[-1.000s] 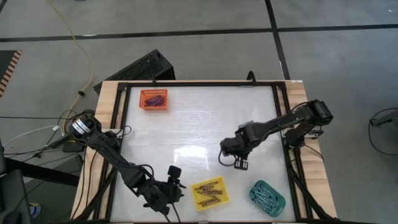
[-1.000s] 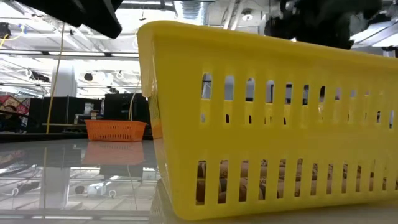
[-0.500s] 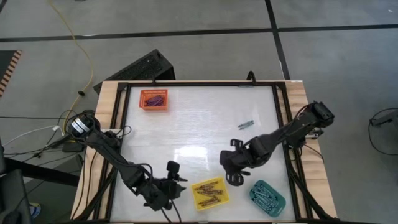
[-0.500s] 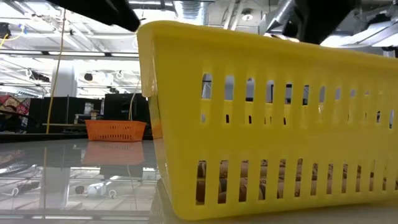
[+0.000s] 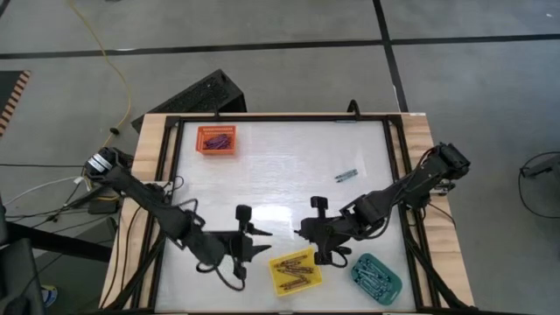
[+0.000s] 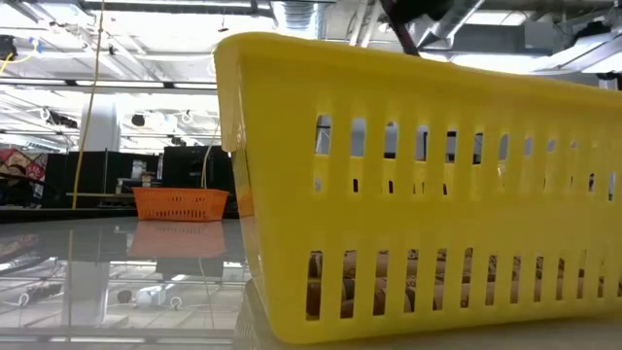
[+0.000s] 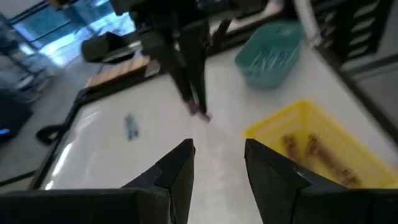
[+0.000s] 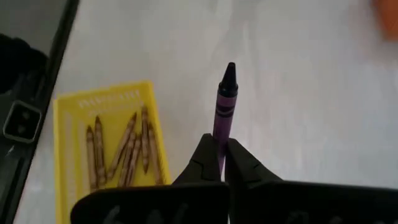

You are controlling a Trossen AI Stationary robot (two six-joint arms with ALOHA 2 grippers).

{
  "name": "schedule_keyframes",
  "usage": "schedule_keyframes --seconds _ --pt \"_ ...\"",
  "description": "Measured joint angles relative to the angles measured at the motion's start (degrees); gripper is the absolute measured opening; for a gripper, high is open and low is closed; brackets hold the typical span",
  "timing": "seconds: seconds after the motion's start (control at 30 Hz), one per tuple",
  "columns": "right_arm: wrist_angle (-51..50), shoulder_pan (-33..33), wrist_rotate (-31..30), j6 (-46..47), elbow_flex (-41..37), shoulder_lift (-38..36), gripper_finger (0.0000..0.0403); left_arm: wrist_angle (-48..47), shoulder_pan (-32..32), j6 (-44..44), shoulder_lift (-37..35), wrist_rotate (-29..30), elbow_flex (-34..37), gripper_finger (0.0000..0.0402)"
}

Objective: Sort crayons
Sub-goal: Put the purple crayon into the orange bin

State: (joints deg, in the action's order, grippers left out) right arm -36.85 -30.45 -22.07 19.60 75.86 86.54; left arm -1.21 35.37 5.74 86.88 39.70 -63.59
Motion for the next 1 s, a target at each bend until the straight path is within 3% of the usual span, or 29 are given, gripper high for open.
schedule_keyframes --seconds 0.2,0.37,0.67,1.0 --pt "3.4 -2.1 -5.2 -8.5 5.3 0.0 0.0 4.5 -3.5 1.9 -3.4 -9.7 0.0 0.0132" --pt "6.4 -3.8 -9.2 -15.3 8.8 0.0 0.0 10.8 -3.9 5.8 -3.9 -10.1 0.0 0.0132" --pt "9.8 -4.5 -11.0 -20.3 10.1 0.0 0.0 19.9 -3.9 9.2 -3.9 -10.0 0.0 0.0132" --pt "16.8 -4.3 -11.0 -26.5 10.1 0.0 0.0 21.6 -5.6 6.6 -3.9 -12.3 0.0 0.0132"
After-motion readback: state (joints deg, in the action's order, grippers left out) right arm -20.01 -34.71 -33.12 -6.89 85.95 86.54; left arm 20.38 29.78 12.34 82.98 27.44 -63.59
